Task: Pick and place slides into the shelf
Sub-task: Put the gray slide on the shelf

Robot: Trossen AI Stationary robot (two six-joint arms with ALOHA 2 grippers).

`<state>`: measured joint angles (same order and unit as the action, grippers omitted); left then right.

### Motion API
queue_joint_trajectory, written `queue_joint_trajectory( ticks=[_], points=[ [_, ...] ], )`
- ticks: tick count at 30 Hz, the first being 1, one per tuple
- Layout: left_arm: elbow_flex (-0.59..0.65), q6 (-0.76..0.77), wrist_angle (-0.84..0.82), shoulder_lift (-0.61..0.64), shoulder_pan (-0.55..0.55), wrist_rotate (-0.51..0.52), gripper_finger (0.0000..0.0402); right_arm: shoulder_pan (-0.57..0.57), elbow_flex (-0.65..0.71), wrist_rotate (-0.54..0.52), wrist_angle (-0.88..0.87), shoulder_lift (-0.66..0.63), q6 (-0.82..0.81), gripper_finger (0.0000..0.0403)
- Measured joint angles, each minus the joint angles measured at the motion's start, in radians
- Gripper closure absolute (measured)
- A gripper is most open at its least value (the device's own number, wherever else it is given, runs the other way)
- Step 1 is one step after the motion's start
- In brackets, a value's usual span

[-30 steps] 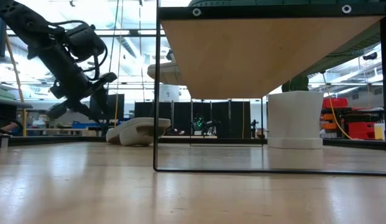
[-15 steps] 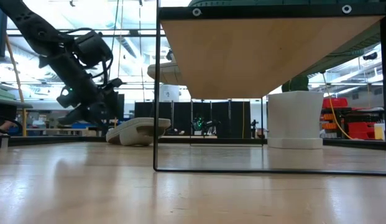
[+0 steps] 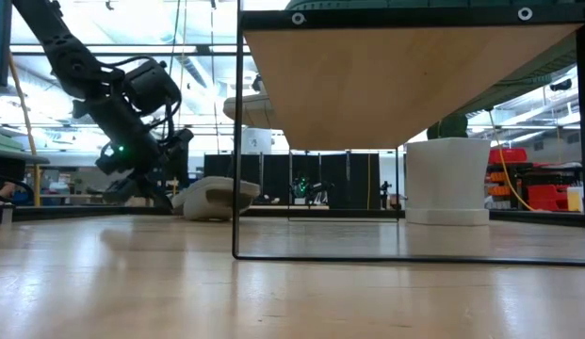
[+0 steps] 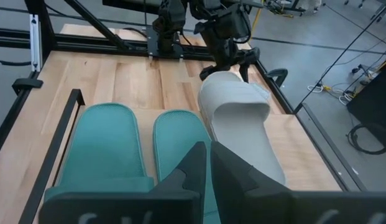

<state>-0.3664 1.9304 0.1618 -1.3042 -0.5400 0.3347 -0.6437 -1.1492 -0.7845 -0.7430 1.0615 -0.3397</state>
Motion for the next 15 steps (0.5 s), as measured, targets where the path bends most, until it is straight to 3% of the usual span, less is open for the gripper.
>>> queue_joint_trajectory(
  ticks=[15],
  points=[
    [0.0, -0.026, 0.036, -0.02, 0.017, 0.056, 0.0156, 0.0, 0.0, 0.0, 0.012, 0.0, -0.001, 0.0373]
  ],
)
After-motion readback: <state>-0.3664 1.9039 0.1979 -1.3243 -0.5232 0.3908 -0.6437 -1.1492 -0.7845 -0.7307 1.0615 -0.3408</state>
